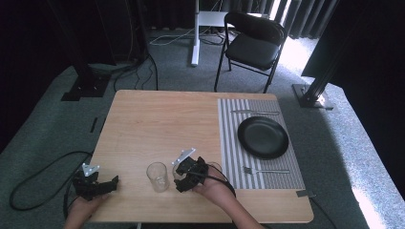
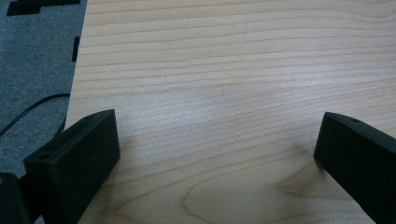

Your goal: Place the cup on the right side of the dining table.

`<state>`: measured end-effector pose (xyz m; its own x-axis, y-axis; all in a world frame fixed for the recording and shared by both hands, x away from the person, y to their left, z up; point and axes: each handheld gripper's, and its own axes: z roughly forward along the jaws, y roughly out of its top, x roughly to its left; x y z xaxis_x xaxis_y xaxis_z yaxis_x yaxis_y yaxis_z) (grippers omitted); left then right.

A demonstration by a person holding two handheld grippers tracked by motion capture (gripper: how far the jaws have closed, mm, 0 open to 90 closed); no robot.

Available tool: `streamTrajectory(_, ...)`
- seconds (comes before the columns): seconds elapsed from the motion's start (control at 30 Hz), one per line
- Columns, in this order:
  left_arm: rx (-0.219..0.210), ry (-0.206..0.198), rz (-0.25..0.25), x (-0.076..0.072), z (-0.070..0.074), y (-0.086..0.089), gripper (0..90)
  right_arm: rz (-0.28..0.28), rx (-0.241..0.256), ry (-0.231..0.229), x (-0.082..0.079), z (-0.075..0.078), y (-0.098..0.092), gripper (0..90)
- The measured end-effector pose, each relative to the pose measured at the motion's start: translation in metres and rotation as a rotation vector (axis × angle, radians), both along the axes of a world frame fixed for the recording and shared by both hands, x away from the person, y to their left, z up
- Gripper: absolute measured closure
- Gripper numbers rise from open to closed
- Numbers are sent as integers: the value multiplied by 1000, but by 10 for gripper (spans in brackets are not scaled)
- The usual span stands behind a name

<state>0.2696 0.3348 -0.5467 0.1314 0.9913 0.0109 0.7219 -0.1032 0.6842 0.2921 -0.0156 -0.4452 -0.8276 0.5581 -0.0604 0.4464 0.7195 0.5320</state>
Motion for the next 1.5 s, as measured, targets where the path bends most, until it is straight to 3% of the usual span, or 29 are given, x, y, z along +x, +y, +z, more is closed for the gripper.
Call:
streamTrajectory(0.2, 0, 0, 0, 0, 0, 0, 5, 25, 10, 13, 2, 2, -2, 281)
streamTrajectory(0.33, 0, 0, -1, 0, 0, 0, 6, 45, -11, 2, 2, 3, -2, 281)
streamTrajectory(0.63, 0, 0, 0, 0, 0, 0, 6, 33, 0, 3, 9, 10, -4, 281)
streamTrajectory(1.1, 0, -1, 1, 0, 0, 0, 6, -23, 29, -8, 38, 29, -16, 281)
streamTrajectory(1.3, 0, -2, 1, 0, 0, 0, 6, -31, 24, -13, 43, 32, -18, 281)
streamTrajectory(1.5, 0, -2, 1, 0, 0, 0, 6, -72, 25, -12, 61, 36, -29, 281)
